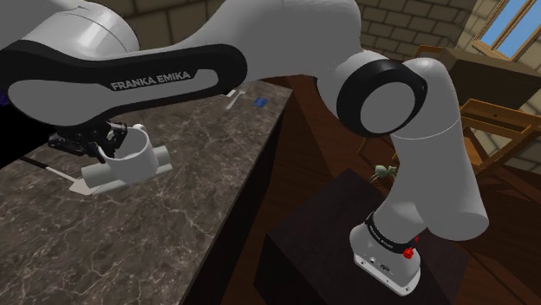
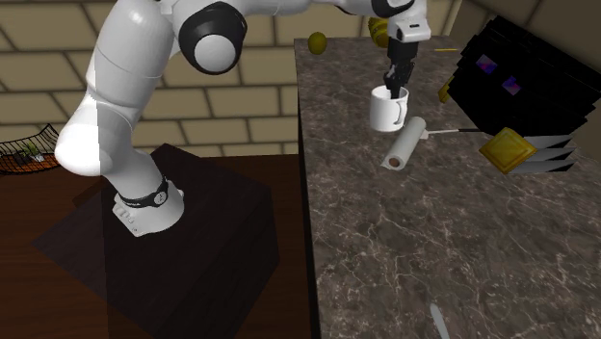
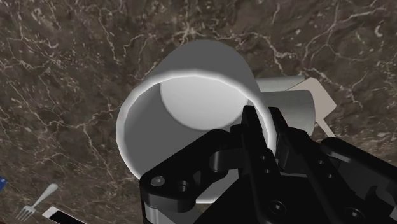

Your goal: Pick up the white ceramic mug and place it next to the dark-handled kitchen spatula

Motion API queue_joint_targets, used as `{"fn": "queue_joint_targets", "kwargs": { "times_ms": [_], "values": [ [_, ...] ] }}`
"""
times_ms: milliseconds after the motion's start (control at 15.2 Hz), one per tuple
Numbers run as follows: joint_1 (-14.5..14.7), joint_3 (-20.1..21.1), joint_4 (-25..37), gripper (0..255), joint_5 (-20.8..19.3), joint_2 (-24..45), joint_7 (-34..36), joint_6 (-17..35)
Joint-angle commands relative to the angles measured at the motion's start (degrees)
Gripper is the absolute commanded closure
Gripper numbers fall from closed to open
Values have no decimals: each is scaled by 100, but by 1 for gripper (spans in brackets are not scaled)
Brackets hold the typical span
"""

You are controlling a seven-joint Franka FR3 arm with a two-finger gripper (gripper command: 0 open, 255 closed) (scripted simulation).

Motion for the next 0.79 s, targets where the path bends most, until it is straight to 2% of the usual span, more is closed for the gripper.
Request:
{"fn": "queue_joint_targets", "kwargs": {
  "times_ms": [0,726],
  "values": [
    [-28,1,-221,255,-8,-31,46,189],
    [-95,-37,-876,255,-92,87,216,934]
  ]
}}
